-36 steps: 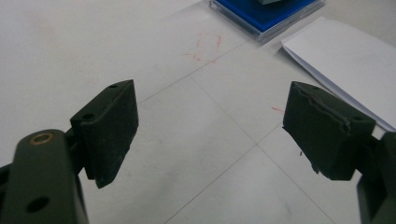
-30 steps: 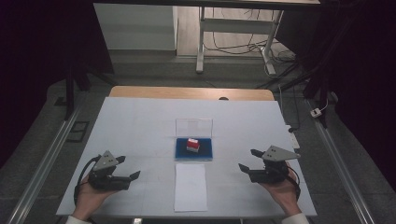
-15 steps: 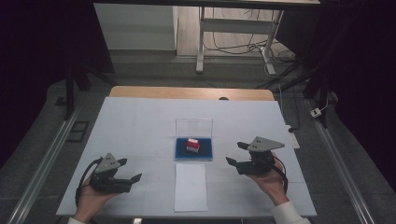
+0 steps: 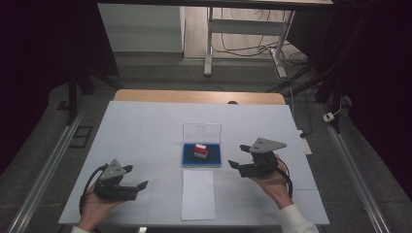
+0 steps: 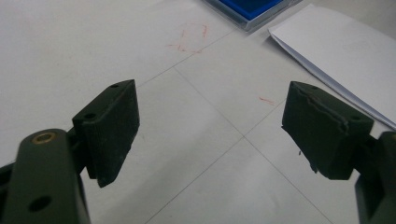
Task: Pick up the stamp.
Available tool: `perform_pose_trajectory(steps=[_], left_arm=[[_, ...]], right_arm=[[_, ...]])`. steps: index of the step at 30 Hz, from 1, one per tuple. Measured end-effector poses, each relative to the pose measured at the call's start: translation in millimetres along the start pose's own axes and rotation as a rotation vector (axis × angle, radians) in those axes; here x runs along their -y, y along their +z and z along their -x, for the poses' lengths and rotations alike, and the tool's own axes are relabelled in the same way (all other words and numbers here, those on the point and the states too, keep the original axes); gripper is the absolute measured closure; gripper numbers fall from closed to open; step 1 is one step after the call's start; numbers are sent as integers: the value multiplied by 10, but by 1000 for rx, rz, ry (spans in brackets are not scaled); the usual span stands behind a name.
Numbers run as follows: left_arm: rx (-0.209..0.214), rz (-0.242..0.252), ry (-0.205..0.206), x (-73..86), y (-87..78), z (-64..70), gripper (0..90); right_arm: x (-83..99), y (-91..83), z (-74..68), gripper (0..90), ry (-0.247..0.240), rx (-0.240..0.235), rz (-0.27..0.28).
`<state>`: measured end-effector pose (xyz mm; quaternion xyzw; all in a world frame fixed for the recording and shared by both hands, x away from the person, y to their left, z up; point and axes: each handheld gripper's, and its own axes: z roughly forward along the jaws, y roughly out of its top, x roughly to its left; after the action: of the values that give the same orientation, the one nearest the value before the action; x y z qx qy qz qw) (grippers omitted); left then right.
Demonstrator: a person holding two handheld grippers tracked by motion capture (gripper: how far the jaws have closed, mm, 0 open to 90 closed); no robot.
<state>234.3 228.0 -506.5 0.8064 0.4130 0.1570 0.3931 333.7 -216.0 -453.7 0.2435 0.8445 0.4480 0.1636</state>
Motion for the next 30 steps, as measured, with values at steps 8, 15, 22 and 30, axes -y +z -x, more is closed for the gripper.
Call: perform_pose_trajectory(steps=[8,15,22,30], left_arm=[[-11,-2,-8,0,20,-21,190],[-7,-7,-4,2,24,-18,199],[-4,-10,-5,6,25,-25,200],[1,-4,-18,13,19,-33,200]], right_arm=[[-79,122,15,279,-12,-15,-4],[-156,188,11,292,-9,-25,8],[-195,254,-20,293,-15,-33,5],[-322,319,-26,297,-24,-37,21]])
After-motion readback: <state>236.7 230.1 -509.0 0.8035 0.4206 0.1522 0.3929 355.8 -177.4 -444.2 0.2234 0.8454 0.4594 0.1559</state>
